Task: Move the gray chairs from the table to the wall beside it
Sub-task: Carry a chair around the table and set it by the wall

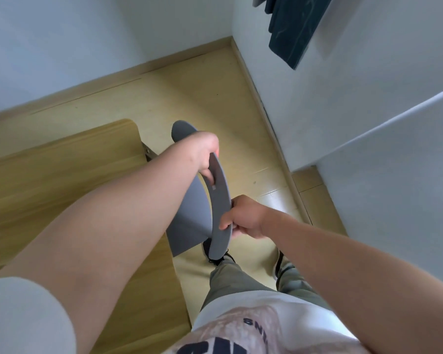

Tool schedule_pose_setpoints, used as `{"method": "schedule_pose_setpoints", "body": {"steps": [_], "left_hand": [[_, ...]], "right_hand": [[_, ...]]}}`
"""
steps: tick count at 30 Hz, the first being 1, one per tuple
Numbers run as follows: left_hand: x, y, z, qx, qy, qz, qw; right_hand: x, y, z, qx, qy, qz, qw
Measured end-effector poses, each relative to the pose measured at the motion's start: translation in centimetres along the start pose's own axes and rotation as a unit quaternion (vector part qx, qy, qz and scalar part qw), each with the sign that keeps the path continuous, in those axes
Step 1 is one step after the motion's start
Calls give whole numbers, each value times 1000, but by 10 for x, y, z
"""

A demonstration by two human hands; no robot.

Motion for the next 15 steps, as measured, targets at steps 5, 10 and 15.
{"method": "schedule_pose_setpoints", "body": {"steps": [5, 10, 15], "left_hand": [[-22, -38, -10, 18, -5, -27, 999], [-38, -66, -14, 3, 2, -15, 1000], [-53, -106, -31, 34, -24, 9, 999]], "right_hand": [[-6, 39, -25, -18, 9, 17, 1000], [-20, 73, -36, -47, 15, 28, 998], [-38, 103, -48, -59, 30, 32, 997]]}}
Point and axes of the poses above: each hand's wrist, its own z-axis towards the middle knuckle, its own y-axis out of the back of the hand, x = y × z, the point moved 10 cm from there along z, towards the middle knuckle
